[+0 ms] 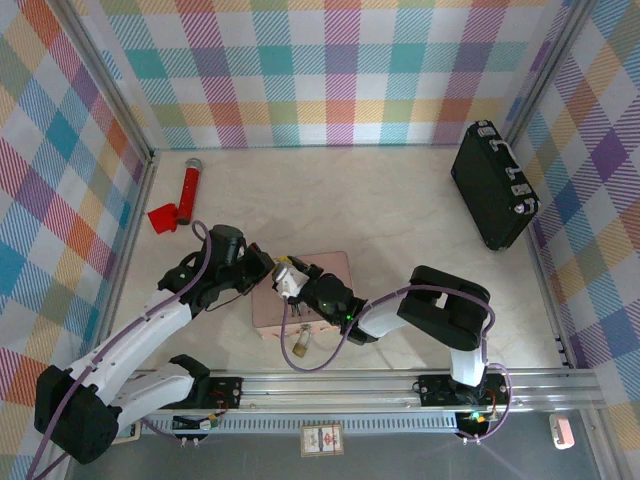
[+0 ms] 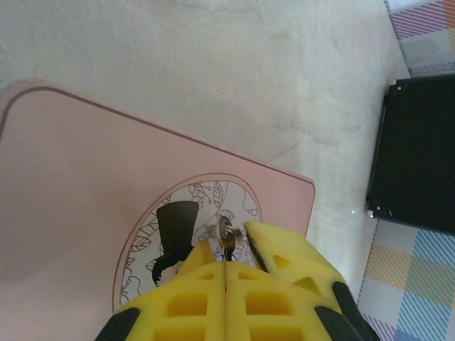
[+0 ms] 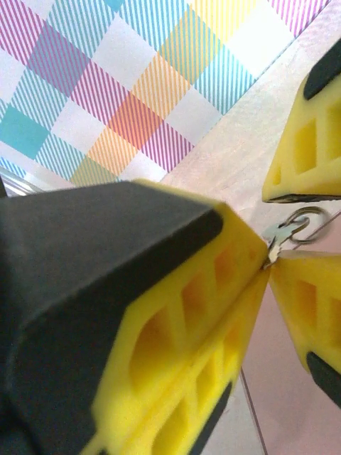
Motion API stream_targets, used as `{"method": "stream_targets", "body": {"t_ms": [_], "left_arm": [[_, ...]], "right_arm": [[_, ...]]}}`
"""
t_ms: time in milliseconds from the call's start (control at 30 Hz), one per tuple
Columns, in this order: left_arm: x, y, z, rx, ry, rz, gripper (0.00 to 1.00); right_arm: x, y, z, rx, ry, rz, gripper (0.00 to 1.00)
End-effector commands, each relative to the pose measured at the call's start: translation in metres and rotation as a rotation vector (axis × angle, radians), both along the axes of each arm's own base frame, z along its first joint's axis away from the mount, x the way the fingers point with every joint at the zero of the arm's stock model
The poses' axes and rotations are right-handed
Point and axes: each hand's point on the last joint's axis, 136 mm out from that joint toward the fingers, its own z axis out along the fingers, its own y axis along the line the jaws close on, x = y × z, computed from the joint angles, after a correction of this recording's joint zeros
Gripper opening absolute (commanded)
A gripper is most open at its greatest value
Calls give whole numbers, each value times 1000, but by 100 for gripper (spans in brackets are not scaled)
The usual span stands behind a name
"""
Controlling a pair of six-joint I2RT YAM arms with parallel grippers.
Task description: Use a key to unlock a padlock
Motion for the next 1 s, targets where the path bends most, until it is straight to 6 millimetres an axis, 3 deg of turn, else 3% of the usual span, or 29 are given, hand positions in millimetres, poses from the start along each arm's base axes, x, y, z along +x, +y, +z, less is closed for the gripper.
{"method": "stream_targets", "body": {"t_ms": [0,333,433,533,767,967], "left_arm": [[0,8,-4,23,-6,14,0],[9,24,5,162,-102,-58,0],[15,24,11,241,-158,-134,0],[24,31,8,381,-131,-185,0],[58,2,21,428,-217,-356,0],[73,-30,50,456,-401,-523,0]], "right_arm": [[-5,-6,17,89,0,-5,28],[-22,-28,6,56,89,40,36],[-21,-41,3,59,182,36,37],[-13,-55,0,54,383,25,38],[11,-118,18,186,777,-30,40],[9,-151,42,260,949,36,42]]}}
